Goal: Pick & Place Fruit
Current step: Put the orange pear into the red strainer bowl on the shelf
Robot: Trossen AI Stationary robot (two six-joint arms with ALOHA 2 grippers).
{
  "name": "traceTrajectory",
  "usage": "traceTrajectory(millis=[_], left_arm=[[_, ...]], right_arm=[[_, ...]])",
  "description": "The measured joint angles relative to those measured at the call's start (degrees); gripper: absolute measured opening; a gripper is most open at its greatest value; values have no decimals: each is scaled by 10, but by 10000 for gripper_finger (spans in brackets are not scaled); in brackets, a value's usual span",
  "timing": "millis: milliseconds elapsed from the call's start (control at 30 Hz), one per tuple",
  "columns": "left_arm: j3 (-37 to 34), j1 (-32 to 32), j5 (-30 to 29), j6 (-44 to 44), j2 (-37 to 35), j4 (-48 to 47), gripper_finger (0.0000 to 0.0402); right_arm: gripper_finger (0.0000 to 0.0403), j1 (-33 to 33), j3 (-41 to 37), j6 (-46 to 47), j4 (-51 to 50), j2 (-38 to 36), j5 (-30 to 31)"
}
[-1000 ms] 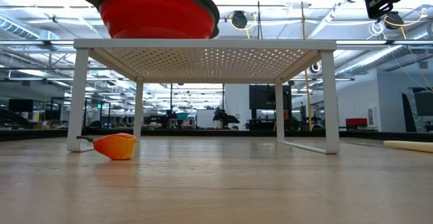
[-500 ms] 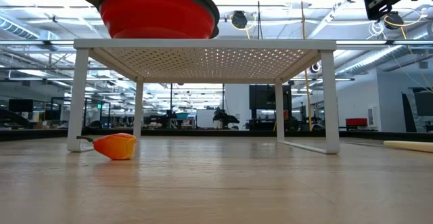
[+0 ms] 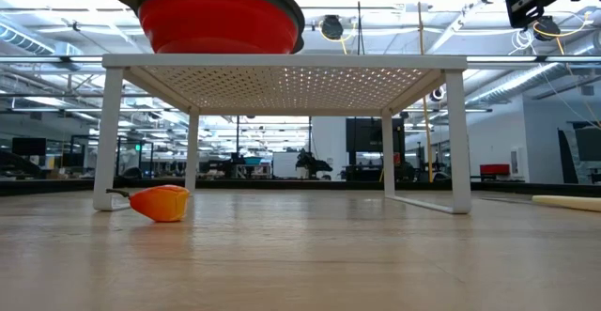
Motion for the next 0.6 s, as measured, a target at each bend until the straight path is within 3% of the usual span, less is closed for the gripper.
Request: traceTrajectory(millis=[600], left_arm=[[-2,1,-43,-12,2,9,47]], right_arm=[[0,0,0,0,0,0,0]])
